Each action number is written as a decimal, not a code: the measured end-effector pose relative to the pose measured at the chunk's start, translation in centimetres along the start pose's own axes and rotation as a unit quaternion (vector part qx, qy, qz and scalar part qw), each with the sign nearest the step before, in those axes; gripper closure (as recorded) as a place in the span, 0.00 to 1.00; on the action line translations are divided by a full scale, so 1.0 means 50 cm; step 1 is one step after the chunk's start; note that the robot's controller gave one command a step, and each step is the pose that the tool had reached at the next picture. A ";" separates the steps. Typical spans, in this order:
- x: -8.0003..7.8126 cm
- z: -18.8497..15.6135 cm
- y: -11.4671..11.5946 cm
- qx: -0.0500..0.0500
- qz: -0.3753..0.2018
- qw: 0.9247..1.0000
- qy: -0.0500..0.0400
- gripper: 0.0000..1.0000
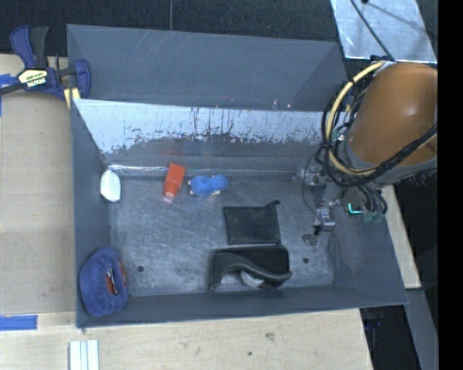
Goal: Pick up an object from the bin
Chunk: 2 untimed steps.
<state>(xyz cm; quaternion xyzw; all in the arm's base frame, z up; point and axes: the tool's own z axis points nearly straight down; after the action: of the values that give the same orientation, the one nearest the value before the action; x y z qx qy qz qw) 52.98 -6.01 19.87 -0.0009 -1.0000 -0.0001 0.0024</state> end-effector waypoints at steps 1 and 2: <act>-0.058 0.224 0.054 0.001 0.019 1.000 -0.012 0.00; -0.048 0.237 0.055 0.000 0.017 1.000 -0.005 1.00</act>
Offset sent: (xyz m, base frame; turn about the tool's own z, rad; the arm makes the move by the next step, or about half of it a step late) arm 0.0243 0.0303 -0.1287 0.0359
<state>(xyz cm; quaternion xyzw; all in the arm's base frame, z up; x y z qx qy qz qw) 55.33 -3.24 8.03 -0.0177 -0.9998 0.0003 -0.0025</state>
